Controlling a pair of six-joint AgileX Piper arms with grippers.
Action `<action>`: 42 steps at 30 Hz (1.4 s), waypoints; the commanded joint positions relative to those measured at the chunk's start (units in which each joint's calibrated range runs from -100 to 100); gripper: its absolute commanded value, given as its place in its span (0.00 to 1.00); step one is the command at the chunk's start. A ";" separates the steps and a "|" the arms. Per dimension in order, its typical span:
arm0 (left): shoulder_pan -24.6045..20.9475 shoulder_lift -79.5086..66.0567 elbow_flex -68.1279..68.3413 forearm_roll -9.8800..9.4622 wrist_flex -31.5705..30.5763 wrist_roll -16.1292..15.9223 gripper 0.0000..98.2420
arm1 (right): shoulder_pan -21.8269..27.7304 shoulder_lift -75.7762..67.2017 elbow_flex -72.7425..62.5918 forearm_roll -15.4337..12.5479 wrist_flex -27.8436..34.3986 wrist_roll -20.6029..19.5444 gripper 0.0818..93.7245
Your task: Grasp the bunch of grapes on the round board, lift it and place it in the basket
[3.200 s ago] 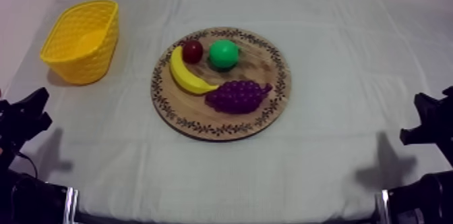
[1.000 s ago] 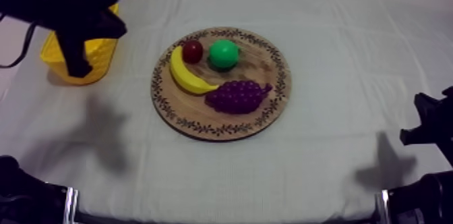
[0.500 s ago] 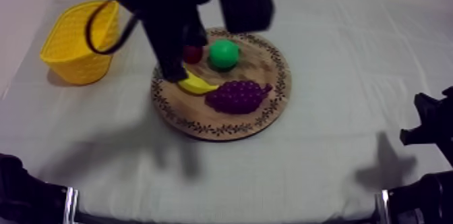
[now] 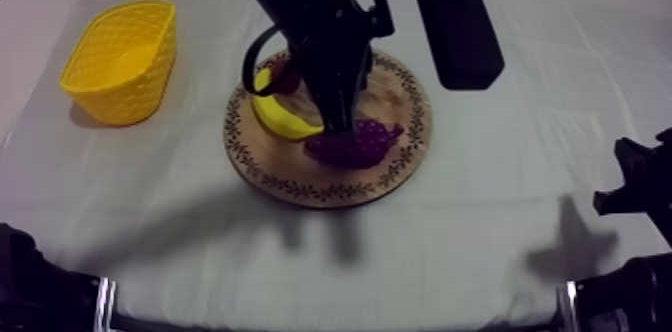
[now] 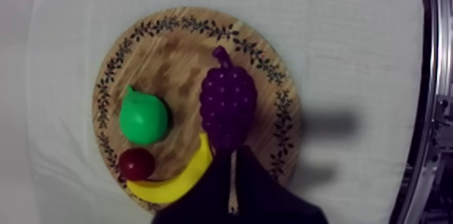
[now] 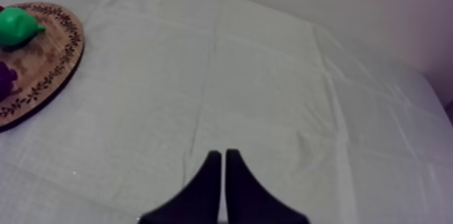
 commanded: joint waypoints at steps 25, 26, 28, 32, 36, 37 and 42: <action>-0.28 3.89 -3.26 -1.65 1.34 1.11 0.84 | 0.02 0.00 -0.04 -0.02 0.00 0.04 0.00; -0.39 4.23 -3.18 -1.60 1.34 1.08 0.86 | 0.02 0.00 -0.04 -0.02 0.00 0.04 0.00; -0.63 5.11 -3.04 -1.49 1.29 1.04 0.88 | 0.02 0.00 -0.04 -0.02 0.00 0.04 0.00; -1.16 7.65 -2.05 -1.36 0.08 1.16 0.89 | 0.02 0.00 -0.04 -0.02 0.00 0.04 0.00; -1.54 11.07 -0.97 -1.51 -2.09 1.52 0.90 | 0.02 0.00 -0.04 -0.02 0.00 0.04 0.00; -1.60 12.02 -0.95 -1.56 -2.47 1.60 0.90 | 0.02 0.00 -0.04 -0.02 0.00 0.04 0.00; -2.16 16.76 -2.26 -1.25 -3.20 1.73 0.91 | 0.02 0.00 -0.04 -0.02 0.00 0.04 0.00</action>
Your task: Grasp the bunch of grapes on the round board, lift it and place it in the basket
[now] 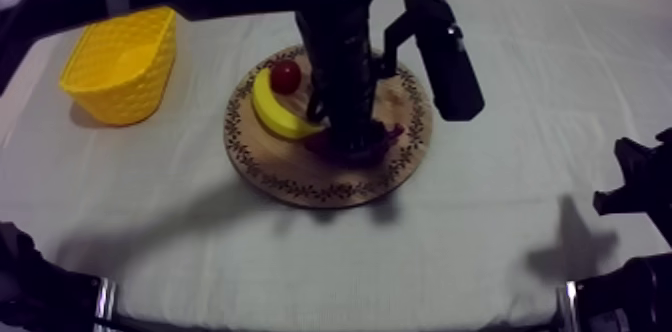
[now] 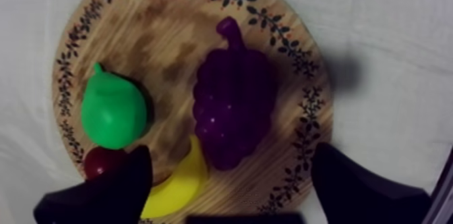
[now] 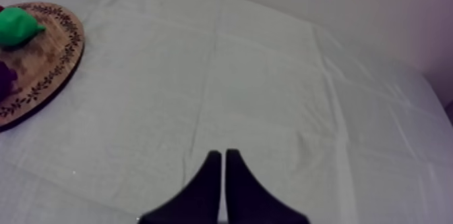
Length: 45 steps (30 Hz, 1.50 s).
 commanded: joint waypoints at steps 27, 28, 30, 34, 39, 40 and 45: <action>-1.93 16.46 -7.74 1.44 0.00 -0.11 0.74 | 0.02 0.00 -0.04 -0.02 0.00 -0.04 0.00; -1.97 16.69 -7.82 1.46 0.01 0.04 0.70 | 0.02 0.00 -0.04 -0.02 0.00 -0.04 0.00; -2.05 17.12 -7.98 1.52 0.02 0.28 0.63 | 0.02 0.00 -0.04 -0.02 0.00 -0.04 0.00; -2.14 17.68 -8.32 1.68 0.03 0.56 0.50 | 0.02 0.00 -0.04 -0.02 0.00 -0.04 0.00; -1.96 16.24 -6.79 1.77 -0.58 0.88 0.46 | 0.02 0.00 -0.04 -0.02 0.00 -0.04 0.00; -1.92 15.49 -6.18 1.79 -0.71 1.00 0.46 | 0.02 0.00 -0.04 -0.02 0.00 -0.04 0.00; -1.70 9.39 -2.87 1.73 -0.60 1.65 0.45 | 0.02 0.00 -0.04 -0.02 0.00 -0.04 0.00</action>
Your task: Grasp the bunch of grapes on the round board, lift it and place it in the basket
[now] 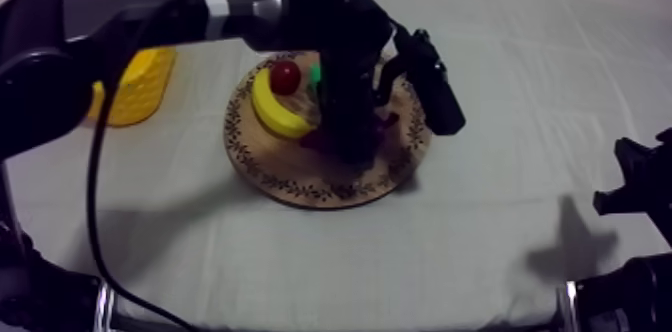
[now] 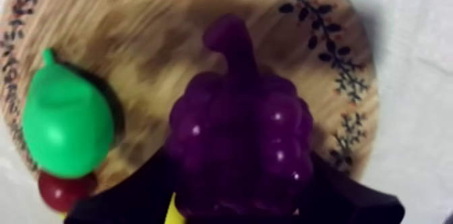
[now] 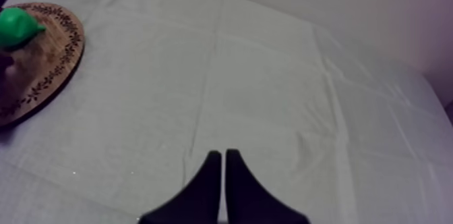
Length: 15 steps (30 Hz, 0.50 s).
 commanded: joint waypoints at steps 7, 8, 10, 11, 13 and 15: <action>-0.02 -13.61 2.61 0.04 3.04 1.03 0.47 | 0.02 0.00 -0.04 -0.02 0.00 -0.01 0.00; -0.09 -15.03 2.65 0.07 3.49 1.14 0.47 | 0.02 0.00 -0.04 -0.02 0.00 -0.01 0.00; -0.24 -17.52 2.44 0.10 4.52 1.31 0.47 | 0.02 0.00 -0.04 -0.02 0.00 -0.01 0.00; -0.31 -18.62 2.22 0.04 5.11 1.44 0.47 | 0.02 0.00 -0.04 -0.02 0.00 -0.01 0.00; -0.39 -20.60 1.82 -0.20 6.12 1.73 0.47 | 0.02 0.00 -0.04 -0.02 0.00 -0.01 0.00; -0.57 -22.30 1.56 -0.39 6.90 1.95 0.47 | 0.02 0.00 -0.04 -0.02 0.00 -0.01 0.00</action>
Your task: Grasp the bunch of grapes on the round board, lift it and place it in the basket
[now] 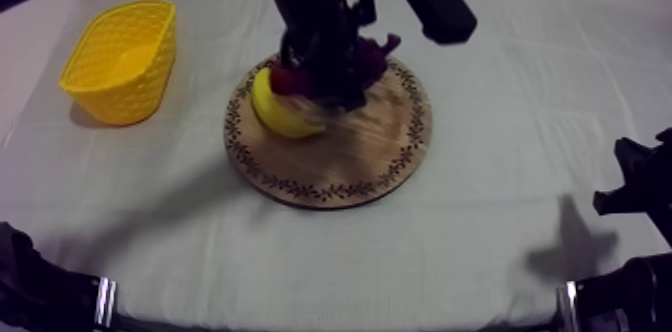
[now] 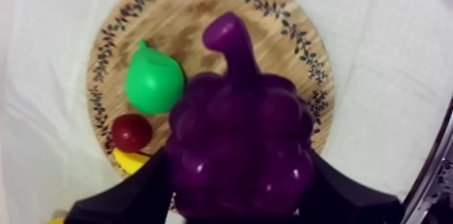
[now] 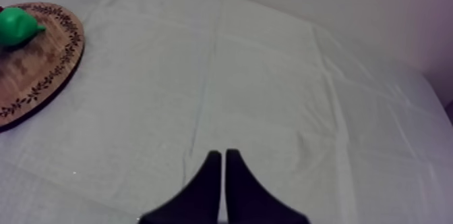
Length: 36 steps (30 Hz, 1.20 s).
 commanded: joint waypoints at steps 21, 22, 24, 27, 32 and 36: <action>-20.15 -5.47 -1.64 -0.25 3.62 -1.85 0.49 | 0.02 0.00 -0.04 -0.02 0.00 -0.01 0.00; -21.50 -5.39 -1.72 -0.21 3.62 -2.03 0.49 | 0.02 0.00 -0.04 -0.02 0.00 -0.01 0.00; -24.15 -5.24 -1.85 -0.10 3.63 -2.26 0.48 | 0.02 0.00 -0.04 -0.02 0.00 -0.01 0.00; -27.77 -5.02 -1.97 -0.03 3.63 -2.33 0.47 | 0.02 0.00 -0.04 -0.02 0.00 -0.01 0.00; -32.79 -4.67 -1.82 0.01 3.57 -2.42 0.48 | 0.02 0.00 -0.04 -0.02 0.00 -0.01 0.00; -35.82 -4.54 -1.18 -0.22 3.55 -1.84 0.50 | 0.02 0.00 -0.04 -0.02 0.00 -0.01 0.00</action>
